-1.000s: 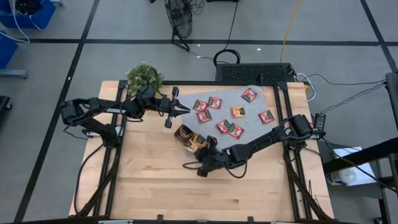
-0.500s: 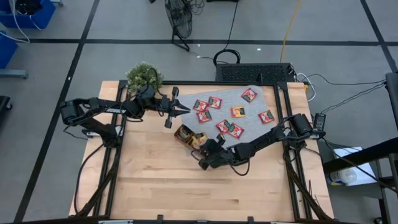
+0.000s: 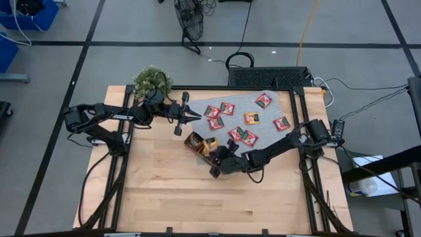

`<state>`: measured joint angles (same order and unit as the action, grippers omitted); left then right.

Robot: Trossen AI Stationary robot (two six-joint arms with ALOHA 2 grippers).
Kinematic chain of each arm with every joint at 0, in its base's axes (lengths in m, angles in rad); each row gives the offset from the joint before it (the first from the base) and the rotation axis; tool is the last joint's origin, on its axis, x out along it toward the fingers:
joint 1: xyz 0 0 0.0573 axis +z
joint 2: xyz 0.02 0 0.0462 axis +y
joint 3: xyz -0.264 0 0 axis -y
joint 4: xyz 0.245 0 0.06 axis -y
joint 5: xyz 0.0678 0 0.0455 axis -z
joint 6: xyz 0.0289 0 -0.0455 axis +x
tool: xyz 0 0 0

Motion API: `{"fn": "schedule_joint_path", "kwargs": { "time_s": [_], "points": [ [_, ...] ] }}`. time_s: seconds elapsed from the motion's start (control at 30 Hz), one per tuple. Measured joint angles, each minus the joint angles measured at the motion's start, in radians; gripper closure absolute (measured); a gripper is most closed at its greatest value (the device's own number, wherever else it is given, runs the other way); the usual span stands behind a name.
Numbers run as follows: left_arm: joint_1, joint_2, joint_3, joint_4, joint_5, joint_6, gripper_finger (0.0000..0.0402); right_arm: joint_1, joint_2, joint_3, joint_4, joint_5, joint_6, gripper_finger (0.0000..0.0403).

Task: Pick & Place Tea
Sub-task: Put the yellow tea bag into the middle section of the wooden organizer

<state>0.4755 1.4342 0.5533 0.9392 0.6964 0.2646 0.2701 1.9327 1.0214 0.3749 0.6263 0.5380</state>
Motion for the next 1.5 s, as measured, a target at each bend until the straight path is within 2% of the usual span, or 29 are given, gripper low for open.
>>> {"fn": "schedule_joint_path", "kwargs": {
  "time_s": [0.4,0.5,0.63,0.73,0.97,1.23,1.33,1.5],
  "points": [
    [0.000,0.000,0.000,0.000,0.000,0.000,0.0366,-0.022,0.000,0.000,0.019,0.002,-0.043,0.0322],
    [0.000,0.000,0.000,0.000,0.000,0.000,0.0366,-0.021,0.001,0.000,0.095,-0.005,-0.124,0.0301],
    [0.000,0.000,0.000,0.000,0.000,0.000,0.0366,-0.011,0.001,0.000,0.215,-0.077,-0.271,0.0283],
    [0.000,0.000,0.000,0.000,0.000,0.000,0.0366,-0.005,0.001,0.000,0.244,-0.078,-0.310,0.0277],
    [0.000,0.000,0.000,0.000,0.000,0.000,0.0366,-0.016,-0.039,0.000,0.124,-0.018,-0.310,0.0275],
    [0.000,0.000,0.000,0.000,0.000,0.000,0.0366,-0.036,-0.238,0.001,-0.145,0.010,-0.234,0.0275],
    [0.000,0.000,0.000,0.000,0.000,0.000,0.0366,-0.067,-0.274,0.001,-0.228,-0.044,-0.147,0.0275],
    [0.000,0.000,0.000,0.000,0.000,0.000,0.0366,-0.123,-0.234,0.000,-0.277,-0.258,-0.056,0.0275]
  ]
}}
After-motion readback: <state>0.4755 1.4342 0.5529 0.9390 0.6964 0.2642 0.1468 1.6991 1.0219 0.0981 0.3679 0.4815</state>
